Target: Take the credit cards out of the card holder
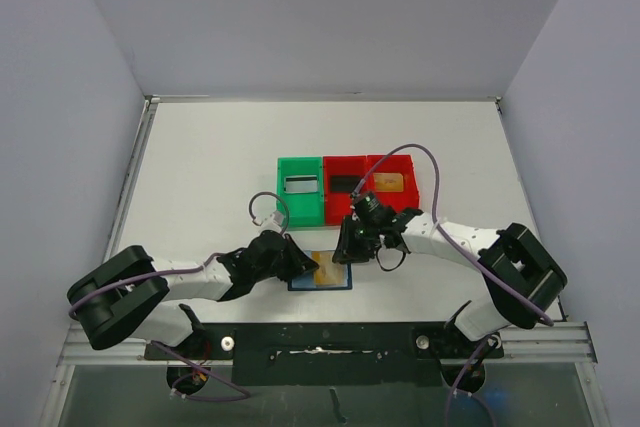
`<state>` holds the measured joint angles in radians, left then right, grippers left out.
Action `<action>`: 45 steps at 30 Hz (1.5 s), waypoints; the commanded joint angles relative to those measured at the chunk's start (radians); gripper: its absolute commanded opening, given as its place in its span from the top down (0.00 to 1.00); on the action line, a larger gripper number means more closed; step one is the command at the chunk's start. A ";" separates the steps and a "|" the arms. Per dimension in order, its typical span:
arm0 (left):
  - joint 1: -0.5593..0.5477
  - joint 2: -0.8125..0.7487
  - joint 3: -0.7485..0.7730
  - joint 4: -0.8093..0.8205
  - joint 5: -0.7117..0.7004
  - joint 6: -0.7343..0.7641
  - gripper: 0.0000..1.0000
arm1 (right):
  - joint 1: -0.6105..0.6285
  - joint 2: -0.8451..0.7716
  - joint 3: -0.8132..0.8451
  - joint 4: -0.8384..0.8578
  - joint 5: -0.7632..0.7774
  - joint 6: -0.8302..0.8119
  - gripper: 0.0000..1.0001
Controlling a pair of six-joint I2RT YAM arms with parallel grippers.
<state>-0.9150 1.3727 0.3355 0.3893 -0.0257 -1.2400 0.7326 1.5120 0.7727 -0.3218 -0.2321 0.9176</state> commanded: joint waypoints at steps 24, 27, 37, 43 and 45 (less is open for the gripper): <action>-0.007 -0.148 -0.070 -0.121 0.010 0.017 0.69 | 0.073 -0.058 -0.027 0.062 -0.009 0.072 0.80; 0.000 -0.142 -0.077 -0.102 0.027 0.018 0.69 | 0.089 -0.072 -0.037 0.111 -0.066 0.073 0.81; -0.001 -0.141 -0.066 -0.113 0.041 0.035 0.70 | 0.113 0.015 -0.039 0.083 0.099 0.139 0.81; 0.002 -0.130 -0.094 -0.055 0.045 0.010 0.70 | 0.128 0.042 -0.091 0.128 0.100 0.167 0.83; 0.000 -0.122 -0.087 -0.068 0.040 0.013 0.70 | 0.133 0.018 -0.109 0.113 0.139 0.187 0.83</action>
<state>-0.9192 1.2346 0.2573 0.3099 0.0067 -1.2278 0.8459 1.5383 0.7155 -0.1829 -0.2008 1.0740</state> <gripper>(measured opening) 0.302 0.173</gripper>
